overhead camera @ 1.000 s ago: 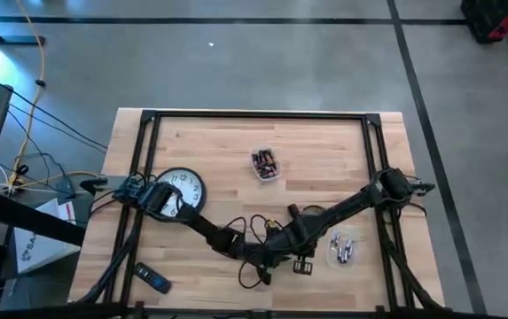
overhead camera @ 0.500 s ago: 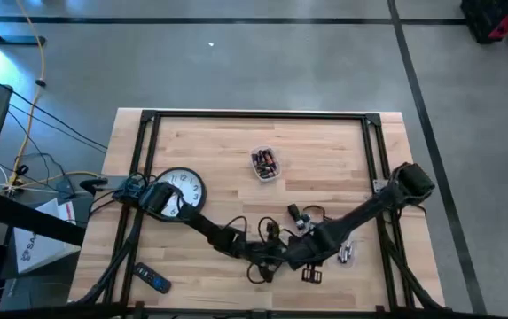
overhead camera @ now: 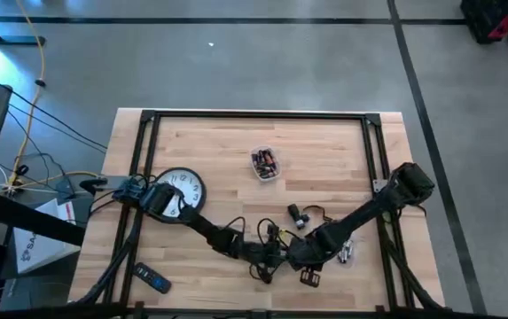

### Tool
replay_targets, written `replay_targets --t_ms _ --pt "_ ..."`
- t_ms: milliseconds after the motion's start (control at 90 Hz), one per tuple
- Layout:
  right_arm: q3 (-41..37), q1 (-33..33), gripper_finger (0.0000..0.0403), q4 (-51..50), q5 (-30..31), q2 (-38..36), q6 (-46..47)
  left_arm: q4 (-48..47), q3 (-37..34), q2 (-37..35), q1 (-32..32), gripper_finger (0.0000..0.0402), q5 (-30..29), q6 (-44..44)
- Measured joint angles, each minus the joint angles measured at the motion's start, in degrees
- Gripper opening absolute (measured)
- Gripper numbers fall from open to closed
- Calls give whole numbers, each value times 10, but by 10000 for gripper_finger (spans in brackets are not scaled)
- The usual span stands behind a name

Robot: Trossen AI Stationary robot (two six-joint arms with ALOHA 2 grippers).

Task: Insert battery
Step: Insert the silver battery into the battery holder

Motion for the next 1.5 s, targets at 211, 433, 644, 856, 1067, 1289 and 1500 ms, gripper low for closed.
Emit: replay_targets --t_ms 211,433,644,856,1067,1289,1500 --pt "0 -20 0 -3 13 0 -3 6 1 0 -7 71 5 12" --pt "5 -16 0 -45 10 -4 11 -20 3 -2 -7 71 -11 1" --pt "24 55 0 -90 109 -35 62 -27 3 -3 -7 71 -15 -1" --pt "23 147 6 -56 222 -36 159 -31 3 -3 -6 71 -15 -4" --pt "23 202 27 -5 250 -35 272 -33 3 -3 -6 71 -16 -12" --pt "23 257 15 -126 268 -35 396 -33 3 -3 -6 71 -16 -12" --pt "23 243 12 -259 280 -35 397 -33 3 -3 -6 71 -16 -14"
